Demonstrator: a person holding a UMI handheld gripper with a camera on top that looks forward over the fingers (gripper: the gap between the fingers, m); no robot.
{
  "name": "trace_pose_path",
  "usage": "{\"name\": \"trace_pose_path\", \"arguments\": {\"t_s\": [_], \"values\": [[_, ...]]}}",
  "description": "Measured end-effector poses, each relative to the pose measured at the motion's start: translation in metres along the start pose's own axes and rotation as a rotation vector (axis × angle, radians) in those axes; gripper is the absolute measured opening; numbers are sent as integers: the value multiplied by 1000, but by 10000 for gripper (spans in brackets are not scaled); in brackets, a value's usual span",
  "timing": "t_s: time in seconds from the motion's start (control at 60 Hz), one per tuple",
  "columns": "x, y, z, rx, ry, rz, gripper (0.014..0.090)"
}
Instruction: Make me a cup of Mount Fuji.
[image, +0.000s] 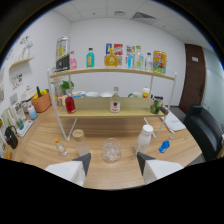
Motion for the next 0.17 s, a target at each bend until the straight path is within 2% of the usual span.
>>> {"name": "trace_pose_path", "arguments": {"t_s": [0.167], "values": [[-2,-2,1,-1,8,-9,864]]}}
